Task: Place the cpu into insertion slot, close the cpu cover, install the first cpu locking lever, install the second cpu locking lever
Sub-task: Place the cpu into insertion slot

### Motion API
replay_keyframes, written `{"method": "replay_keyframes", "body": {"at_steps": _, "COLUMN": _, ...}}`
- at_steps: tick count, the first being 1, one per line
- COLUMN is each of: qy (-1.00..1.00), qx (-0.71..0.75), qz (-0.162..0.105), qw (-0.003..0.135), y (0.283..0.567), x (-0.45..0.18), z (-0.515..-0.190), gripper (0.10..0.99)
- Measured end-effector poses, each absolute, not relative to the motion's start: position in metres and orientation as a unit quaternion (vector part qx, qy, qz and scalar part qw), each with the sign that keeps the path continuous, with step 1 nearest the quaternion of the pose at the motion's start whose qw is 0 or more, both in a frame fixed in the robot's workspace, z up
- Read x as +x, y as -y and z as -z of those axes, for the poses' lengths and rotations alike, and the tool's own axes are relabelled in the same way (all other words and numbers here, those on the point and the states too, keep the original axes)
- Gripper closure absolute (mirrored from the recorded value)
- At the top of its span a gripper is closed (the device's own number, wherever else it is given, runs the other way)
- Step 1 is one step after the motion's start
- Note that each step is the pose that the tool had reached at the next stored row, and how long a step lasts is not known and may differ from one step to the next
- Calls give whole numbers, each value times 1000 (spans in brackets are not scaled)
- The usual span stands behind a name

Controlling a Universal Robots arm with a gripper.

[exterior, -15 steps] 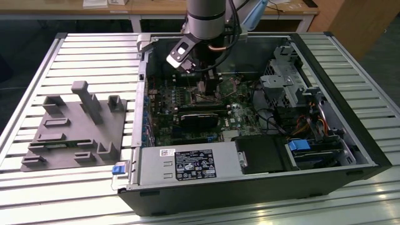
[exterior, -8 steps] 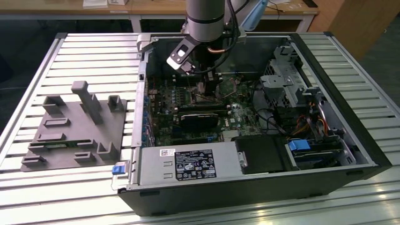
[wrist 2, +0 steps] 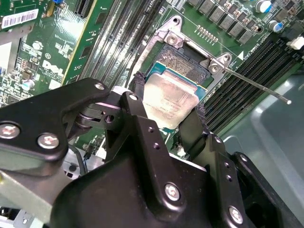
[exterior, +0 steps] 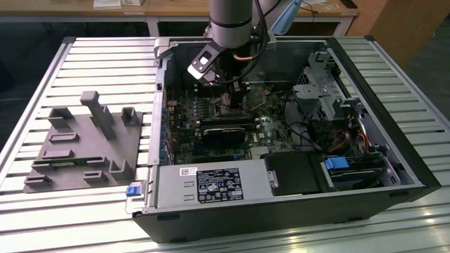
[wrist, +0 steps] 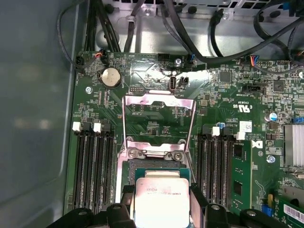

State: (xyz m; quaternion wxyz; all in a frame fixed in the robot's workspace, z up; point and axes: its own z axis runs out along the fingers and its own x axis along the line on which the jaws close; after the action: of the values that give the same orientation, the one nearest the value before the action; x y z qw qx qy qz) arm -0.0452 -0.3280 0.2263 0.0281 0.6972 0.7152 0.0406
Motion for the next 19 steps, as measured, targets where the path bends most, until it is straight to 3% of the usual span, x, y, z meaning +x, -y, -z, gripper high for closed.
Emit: {"method": "replay_keyframes", "body": {"at_steps": 19, "qy": -715, "qx": 697, "qz": -41, "qw": 28, "y": 318, "x": -45, "z": -215, "gripper": 545}}
